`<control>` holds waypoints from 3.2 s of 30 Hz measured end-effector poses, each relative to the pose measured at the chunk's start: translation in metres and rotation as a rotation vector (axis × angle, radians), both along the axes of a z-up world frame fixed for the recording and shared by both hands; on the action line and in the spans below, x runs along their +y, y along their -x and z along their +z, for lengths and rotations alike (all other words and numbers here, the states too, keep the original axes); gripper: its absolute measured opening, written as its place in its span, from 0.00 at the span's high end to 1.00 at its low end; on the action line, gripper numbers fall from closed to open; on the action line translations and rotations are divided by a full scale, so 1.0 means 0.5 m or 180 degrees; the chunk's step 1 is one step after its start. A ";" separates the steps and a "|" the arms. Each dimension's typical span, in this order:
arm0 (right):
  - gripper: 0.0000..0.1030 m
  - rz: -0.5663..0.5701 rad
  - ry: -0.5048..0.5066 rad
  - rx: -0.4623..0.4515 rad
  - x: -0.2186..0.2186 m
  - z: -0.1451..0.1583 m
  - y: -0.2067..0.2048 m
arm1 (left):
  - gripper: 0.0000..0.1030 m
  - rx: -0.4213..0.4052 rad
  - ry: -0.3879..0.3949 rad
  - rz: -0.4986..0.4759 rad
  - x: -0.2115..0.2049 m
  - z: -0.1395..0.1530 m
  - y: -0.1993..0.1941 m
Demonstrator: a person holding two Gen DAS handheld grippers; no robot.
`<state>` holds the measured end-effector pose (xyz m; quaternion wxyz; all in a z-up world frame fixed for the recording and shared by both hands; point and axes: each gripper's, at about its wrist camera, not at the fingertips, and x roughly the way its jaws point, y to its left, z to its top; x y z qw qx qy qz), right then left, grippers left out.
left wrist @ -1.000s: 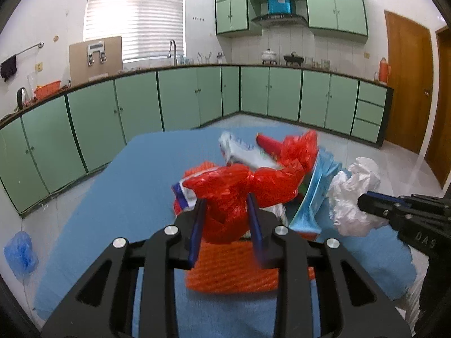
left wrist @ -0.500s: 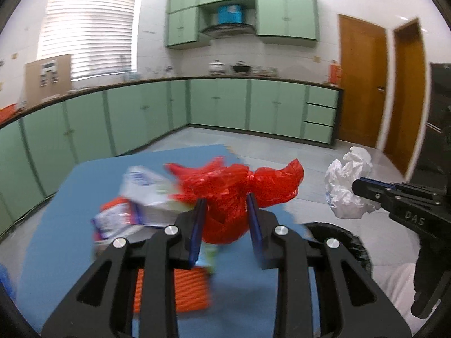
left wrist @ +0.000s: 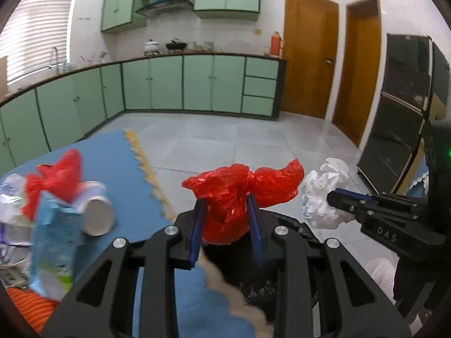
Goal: Collect trash
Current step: 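Carry the red bag and tissue over the black bin and open both tools, then move both tools back over the trash pile on the table, then grasp the orange foam net with the left tool while the right tool grasps the milk carton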
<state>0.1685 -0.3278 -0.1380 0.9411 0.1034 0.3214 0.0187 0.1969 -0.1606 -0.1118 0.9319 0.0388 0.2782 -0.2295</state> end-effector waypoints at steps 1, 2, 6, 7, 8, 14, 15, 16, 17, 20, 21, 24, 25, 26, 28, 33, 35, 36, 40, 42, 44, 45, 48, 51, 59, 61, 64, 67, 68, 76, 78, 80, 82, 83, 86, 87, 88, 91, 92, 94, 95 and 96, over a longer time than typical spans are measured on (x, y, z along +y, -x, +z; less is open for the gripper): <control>0.93 -0.0021 -0.0009 0.0024 -0.007 -0.008 -0.003 | 0.73 0.0039 -0.0012 -0.0016 -0.012 -0.011 -0.010; 0.92 -0.0042 -0.0028 0.0055 -0.016 -0.018 -0.007 | 0.73 0.0087 -0.0020 -0.0038 -0.024 -0.023 -0.022; 0.88 -0.0148 -0.0058 0.0149 -0.045 -0.048 -0.015 | 0.69 0.0220 -0.0073 -0.0143 -0.056 -0.057 -0.054; 0.87 -0.0165 -0.0055 0.0169 -0.053 -0.053 -0.017 | 0.68 0.0258 -0.0078 -0.0170 -0.063 -0.061 -0.059; 0.84 -0.0186 -0.0050 0.0181 -0.058 -0.056 -0.020 | 0.66 0.0300 -0.0081 -0.0188 -0.071 -0.067 -0.068; 0.65 -0.0343 0.0001 0.0177 -0.084 -0.060 -0.007 | 0.38 0.0393 0.0003 -0.0301 -0.084 -0.067 -0.081; 0.63 -0.0362 0.0013 0.0172 -0.087 -0.059 -0.007 | 0.36 0.0372 -0.0003 -0.0302 -0.083 -0.064 -0.080; 0.62 -0.0386 0.0025 0.0166 -0.089 -0.055 -0.007 | 0.36 0.0353 -0.0003 -0.0303 -0.081 -0.059 -0.073; 0.60 -0.0405 0.0021 0.0159 -0.090 -0.052 -0.003 | 0.35 0.0336 -0.0004 -0.0301 -0.081 -0.054 -0.072; 0.47 -0.0410 0.0008 0.0086 -0.083 -0.035 0.007 | 0.31 0.0219 0.0020 -0.0233 -0.059 -0.022 -0.060; 0.40 -0.0400 0.0028 0.0059 -0.079 -0.031 0.008 | 0.29 0.0161 0.0028 -0.0190 -0.044 -0.010 -0.054; 0.31 -0.0329 0.0107 -0.0081 -0.043 -0.001 0.014 | 0.25 -0.0038 0.0034 -0.0003 0.010 0.029 -0.030; 0.27 -0.0277 0.0098 -0.0138 -0.022 0.011 0.015 | 0.24 -0.0100 0.0033 0.0080 0.035 0.040 -0.020; 0.23 -0.0216 0.0085 -0.0187 -0.004 0.021 0.017 | 0.23 -0.0139 0.0033 0.0155 0.057 0.052 -0.012; 0.20 -0.0073 0.0084 -0.0281 0.039 0.042 0.017 | 0.22 -0.0232 0.0029 0.0370 0.116 0.070 0.012; 0.18 0.0270 0.0030 -0.0462 0.152 0.077 0.010 | 0.20 -0.0360 -0.0082 0.0945 0.253 0.089 0.068; 0.18 0.0384 0.0012 -0.0489 0.195 0.081 0.003 | 0.20 -0.0381 -0.0131 0.1134 0.299 0.094 0.084; 0.18 0.0447 0.0003 -0.0499 0.220 0.082 0.000 | 0.20 -0.0384 -0.0166 0.1258 0.330 0.092 0.098; 0.18 0.0628 0.0015 -0.0497 0.297 0.073 -0.005 | 0.19 -0.0313 -0.0287 0.1554 0.410 0.079 0.138; 0.18 0.0700 0.0056 -0.0497 0.336 0.066 0.000 | 0.19 -0.0212 -0.0323 0.1695 0.451 0.062 0.154; 0.18 0.0742 0.0075 -0.0493 0.355 0.062 0.005 | 0.18 -0.0130 -0.0307 0.1800 0.487 0.049 0.162; 0.18 0.0769 0.0081 -0.0484 0.369 0.059 0.007 | 0.18 -0.0077 -0.0295 0.1847 0.509 0.041 0.163; 0.18 0.0810 0.0092 -0.0480 0.390 0.054 0.013 | 0.18 0.0018 -0.0264 0.1908 0.537 0.019 0.177; 0.18 0.0848 0.0134 -0.0513 0.409 0.057 0.018 | 0.18 0.0101 -0.0249 0.1930 0.552 -0.008 0.180; 0.18 0.0926 0.0232 -0.0490 0.442 0.046 0.016 | 0.21 0.0345 -0.0036 0.1882 0.568 -0.043 0.170; 0.18 0.0954 0.0245 -0.0473 0.448 0.042 0.016 | 0.30 0.0423 0.0025 0.1838 0.568 -0.051 0.167; 0.18 0.0986 0.0277 -0.0461 0.455 0.039 0.015 | 0.52 0.0513 0.0080 0.1793 0.564 -0.060 0.163; 0.18 0.0998 0.0285 -0.0445 0.457 0.036 0.015 | 0.75 0.0450 0.0008 0.1863 0.558 -0.056 0.168; 0.18 0.0998 0.0279 -0.0437 0.457 0.035 0.015 | 0.84 0.0435 -0.0002 0.1885 0.558 -0.053 0.170; 0.18 0.1012 0.0236 -0.0441 0.472 0.043 0.008 | 0.93 0.0119 0.0091 0.2027 0.558 0.004 0.197; 0.18 0.1011 0.0212 -0.0457 0.478 0.048 0.007 | 0.94 -0.0009 0.0135 0.2078 0.563 0.024 0.210; 0.18 0.1015 0.0200 -0.0472 0.484 0.054 0.004 | 0.94 -0.0179 0.0152 0.2166 0.572 0.054 0.224; 0.18 0.1016 0.0189 -0.0480 0.492 0.056 0.002 | 0.94 -0.0304 0.0144 0.2233 0.580 0.076 0.232; 0.18 0.1019 0.0179 -0.0483 0.497 0.058 0.001 | 0.94 -0.0349 0.0133 0.2263 0.583 0.085 0.232; 0.18 0.1017 0.0149 -0.0485 0.513 0.065 -0.006 | 0.94 -0.0464 0.0051 0.2347 0.599 0.105 0.229; 0.18 0.1010 0.0136 -0.0486 0.516 0.066 -0.007 | 0.94 -0.0498 0.0022 0.2394 0.605 0.112 0.227; 0.18 0.1003 0.0113 -0.0490 0.521 0.069 -0.010 | 0.94 -0.0517 0.0003 0.2423 0.615 0.117 0.226; 0.18 0.0983 0.0095 -0.0508 0.540 0.074 -0.016 | 0.94 -0.0564 -0.0048 0.2527 0.645 0.124 0.228; 0.18 0.0984 0.0090 -0.0505 0.545 0.074 -0.019 | 0.94 -0.0548 -0.0041 0.2548 0.651 0.122 0.228; 0.18 0.0999 0.0093 -0.0484 0.562 0.071 -0.026 | 0.94 -0.0472 -0.0018 0.2571 0.661 0.108 0.225; 0.18 0.1003 0.0099 -0.0473 0.570 0.069 -0.030 | 0.94 -0.0428 -0.0008 0.2573 0.663 0.101 0.223; 0.18 0.1002 0.0107 -0.0454 0.581 0.066 -0.036 | 0.94 -0.0372 0.0013 0.2572 0.662 0.092 0.220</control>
